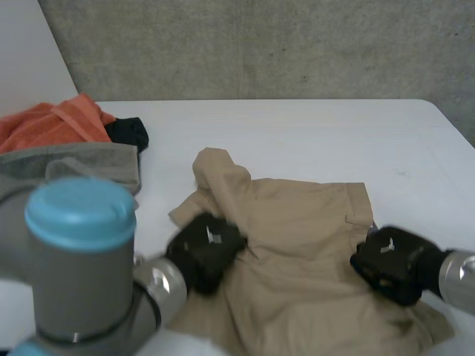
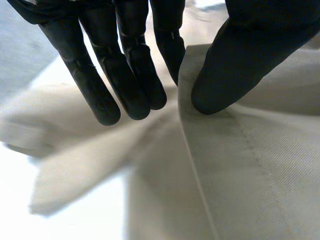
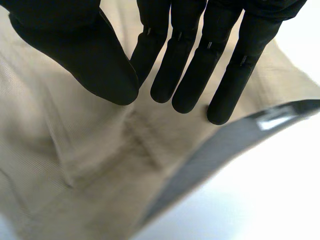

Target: Fold the laundry.

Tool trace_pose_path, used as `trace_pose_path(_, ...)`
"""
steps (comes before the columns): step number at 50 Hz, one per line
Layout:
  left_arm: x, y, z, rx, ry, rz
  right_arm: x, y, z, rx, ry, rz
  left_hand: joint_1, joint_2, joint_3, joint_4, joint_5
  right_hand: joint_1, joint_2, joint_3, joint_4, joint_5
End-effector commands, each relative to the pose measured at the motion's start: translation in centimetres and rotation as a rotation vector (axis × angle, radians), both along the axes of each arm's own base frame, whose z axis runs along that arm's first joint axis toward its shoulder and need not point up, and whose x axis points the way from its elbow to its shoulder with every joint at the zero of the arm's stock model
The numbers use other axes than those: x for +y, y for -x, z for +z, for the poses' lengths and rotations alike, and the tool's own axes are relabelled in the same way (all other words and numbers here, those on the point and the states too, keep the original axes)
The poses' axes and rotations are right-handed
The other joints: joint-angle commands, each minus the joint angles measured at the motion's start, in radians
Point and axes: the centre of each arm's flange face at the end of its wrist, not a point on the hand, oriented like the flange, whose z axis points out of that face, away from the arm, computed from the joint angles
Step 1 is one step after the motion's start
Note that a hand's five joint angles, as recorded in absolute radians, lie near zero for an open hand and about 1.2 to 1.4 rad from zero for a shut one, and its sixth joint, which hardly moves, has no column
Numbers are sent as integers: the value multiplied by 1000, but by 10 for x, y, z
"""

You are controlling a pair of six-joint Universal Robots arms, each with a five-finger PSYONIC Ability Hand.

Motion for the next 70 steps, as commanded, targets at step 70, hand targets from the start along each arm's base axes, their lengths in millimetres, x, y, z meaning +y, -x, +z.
trace_pose_path(70,-113,11,11,147,246,236,-5,-11,28,-146,2,-340,251,203,208,199,238,-470,-529,-543,-553,-542)
